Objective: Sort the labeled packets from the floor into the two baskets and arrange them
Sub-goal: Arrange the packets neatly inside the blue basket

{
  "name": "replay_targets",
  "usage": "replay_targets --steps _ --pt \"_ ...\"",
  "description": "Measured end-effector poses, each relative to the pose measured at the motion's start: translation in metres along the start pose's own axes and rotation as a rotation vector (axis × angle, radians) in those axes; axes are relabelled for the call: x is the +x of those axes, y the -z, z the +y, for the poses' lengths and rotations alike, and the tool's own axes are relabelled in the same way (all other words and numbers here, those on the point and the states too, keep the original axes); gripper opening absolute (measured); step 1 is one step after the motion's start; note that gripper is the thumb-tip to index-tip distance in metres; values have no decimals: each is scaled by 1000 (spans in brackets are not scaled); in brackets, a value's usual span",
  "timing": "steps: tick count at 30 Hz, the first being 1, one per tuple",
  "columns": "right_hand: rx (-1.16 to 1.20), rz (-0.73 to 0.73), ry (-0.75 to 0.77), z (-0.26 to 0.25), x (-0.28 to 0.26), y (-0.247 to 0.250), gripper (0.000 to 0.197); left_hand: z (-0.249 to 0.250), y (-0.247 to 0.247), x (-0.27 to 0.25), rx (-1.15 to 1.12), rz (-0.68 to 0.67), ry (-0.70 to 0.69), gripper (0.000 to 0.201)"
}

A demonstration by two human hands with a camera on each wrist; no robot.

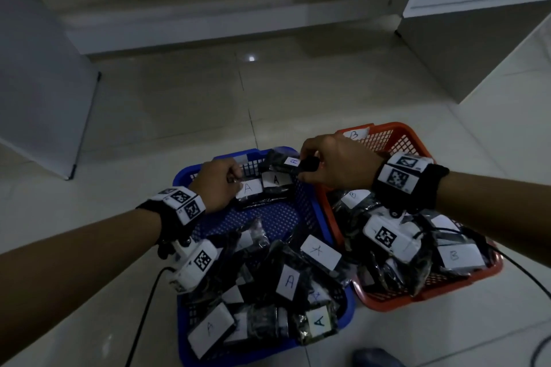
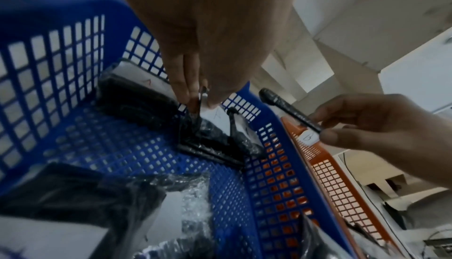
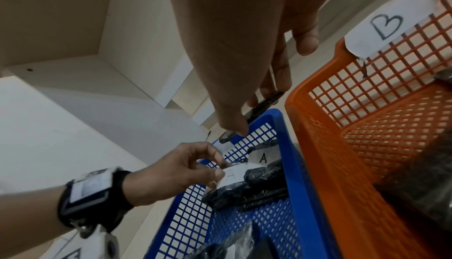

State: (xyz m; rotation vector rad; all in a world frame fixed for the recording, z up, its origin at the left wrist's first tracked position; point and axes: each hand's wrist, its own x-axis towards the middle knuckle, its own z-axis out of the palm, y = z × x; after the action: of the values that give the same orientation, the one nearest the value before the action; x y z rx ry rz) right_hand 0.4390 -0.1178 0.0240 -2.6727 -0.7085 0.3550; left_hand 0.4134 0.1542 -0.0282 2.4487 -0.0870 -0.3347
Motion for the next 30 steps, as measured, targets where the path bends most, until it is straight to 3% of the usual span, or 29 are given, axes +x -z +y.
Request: replay_targets --steps 7,11,14,17,22,26,28,30 --pt "27 -18 34 10 -1 -8 29 -4 -2 -3 -55 -12 66 31" --pt "6 -25 45 10 0 -9 32 -4 3 -9 8 20 -30 21" --pt "0 -49 46 9 3 -11 36 -2 8 -10 33 -170 -53 7" --pt "-11 -58 42 5 4 -12 37 3 12 -11 63 -286 -49 11" --pt "-6 -83 51 -8 4 -8 34 4 32 -17 84 -274 -31 8" --pt "-7 -161 92 -30 12 -12 36 -5 58 -32 139 -131 27 3" --pt "-27 -231 139 -49 19 -20 40 -14 67 -44 176 -79 87 8" --pt "-98 -308 194 -70 30 -34 38 -26 71 -59 238 -122 168 19"
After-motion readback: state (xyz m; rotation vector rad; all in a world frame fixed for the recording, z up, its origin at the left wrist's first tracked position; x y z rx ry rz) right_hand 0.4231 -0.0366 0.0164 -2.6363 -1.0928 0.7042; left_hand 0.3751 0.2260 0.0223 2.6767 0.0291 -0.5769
